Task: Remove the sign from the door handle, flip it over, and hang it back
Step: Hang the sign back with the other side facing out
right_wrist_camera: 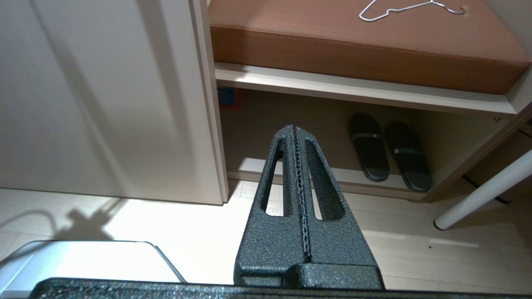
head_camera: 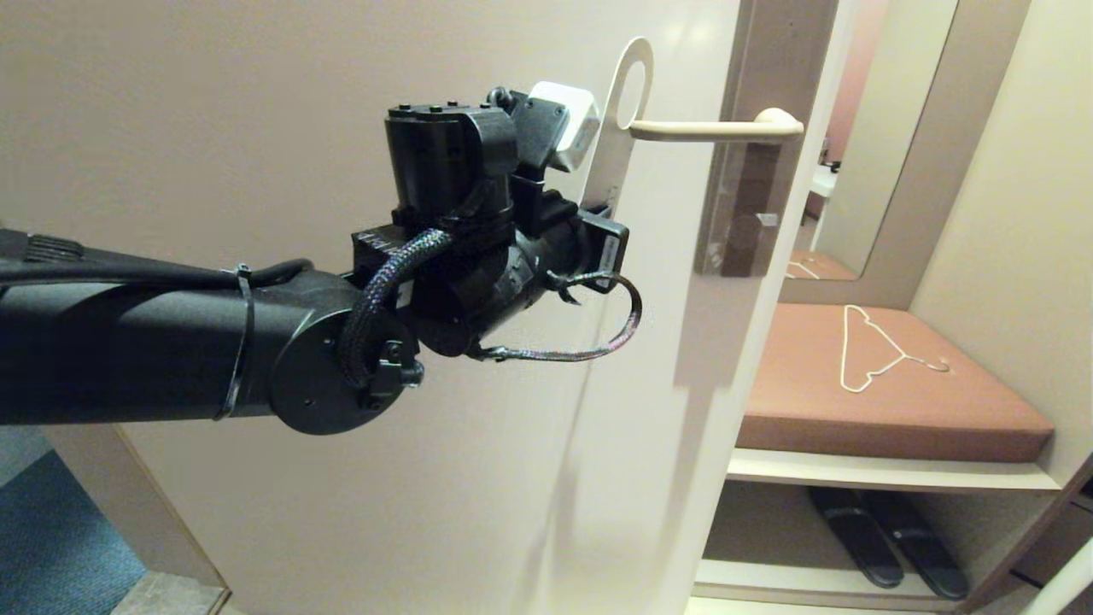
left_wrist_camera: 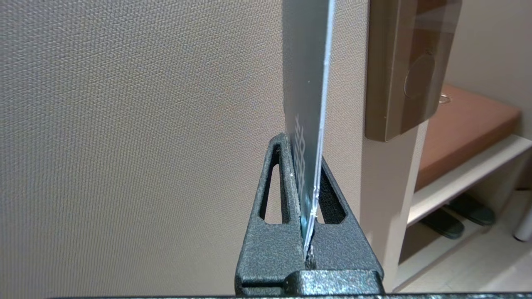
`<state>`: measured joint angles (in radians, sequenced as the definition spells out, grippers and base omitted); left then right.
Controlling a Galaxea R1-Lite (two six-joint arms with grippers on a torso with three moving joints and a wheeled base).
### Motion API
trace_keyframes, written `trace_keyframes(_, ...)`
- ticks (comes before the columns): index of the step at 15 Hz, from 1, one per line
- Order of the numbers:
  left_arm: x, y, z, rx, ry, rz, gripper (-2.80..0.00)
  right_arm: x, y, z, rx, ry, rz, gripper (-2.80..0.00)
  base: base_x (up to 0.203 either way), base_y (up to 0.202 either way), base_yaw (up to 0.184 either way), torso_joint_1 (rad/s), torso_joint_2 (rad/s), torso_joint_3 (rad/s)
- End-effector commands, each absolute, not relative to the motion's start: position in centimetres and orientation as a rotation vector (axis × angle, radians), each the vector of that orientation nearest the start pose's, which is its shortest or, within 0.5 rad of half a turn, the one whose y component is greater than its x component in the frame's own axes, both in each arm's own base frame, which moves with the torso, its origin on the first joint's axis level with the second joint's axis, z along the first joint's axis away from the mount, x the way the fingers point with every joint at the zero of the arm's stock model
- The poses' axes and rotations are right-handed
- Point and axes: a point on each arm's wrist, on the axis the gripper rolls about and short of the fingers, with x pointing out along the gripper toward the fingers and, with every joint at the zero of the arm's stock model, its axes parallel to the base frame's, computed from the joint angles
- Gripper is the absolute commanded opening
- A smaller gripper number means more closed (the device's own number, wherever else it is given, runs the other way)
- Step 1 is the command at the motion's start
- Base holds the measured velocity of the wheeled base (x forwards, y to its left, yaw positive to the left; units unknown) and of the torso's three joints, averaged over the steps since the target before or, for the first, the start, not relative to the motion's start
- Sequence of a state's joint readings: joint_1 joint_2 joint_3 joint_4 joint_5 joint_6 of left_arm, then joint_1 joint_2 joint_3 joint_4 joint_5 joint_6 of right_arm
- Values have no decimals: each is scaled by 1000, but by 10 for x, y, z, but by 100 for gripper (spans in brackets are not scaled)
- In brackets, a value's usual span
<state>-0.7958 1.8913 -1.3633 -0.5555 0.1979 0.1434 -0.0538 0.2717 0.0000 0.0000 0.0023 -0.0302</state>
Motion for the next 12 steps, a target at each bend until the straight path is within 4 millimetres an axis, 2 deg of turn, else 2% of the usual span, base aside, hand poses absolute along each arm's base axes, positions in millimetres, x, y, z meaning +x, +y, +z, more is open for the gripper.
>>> trace_keyframes(1,265,-278,267,123,-74,-584,-280,-2,0,79,-23,274,-46,-280,0,0,0,0,0,0)
trace_keyframes(3,259,-284,266,123,-68,-563,-280,-2,0,79,-23,274,-46,-280,0,0,0,0,0,0)
trace_keyframes(7,252,-288,250,148,-18,-522,-280,-2,0,79,-23,274,-46,-280,0,0,0,0,0,0)
trace_keyframes(12,253,-290,246,158,-12,-523,-280,-2,0,79,-23,274,-46,-280,0,0,0,0,0,0)
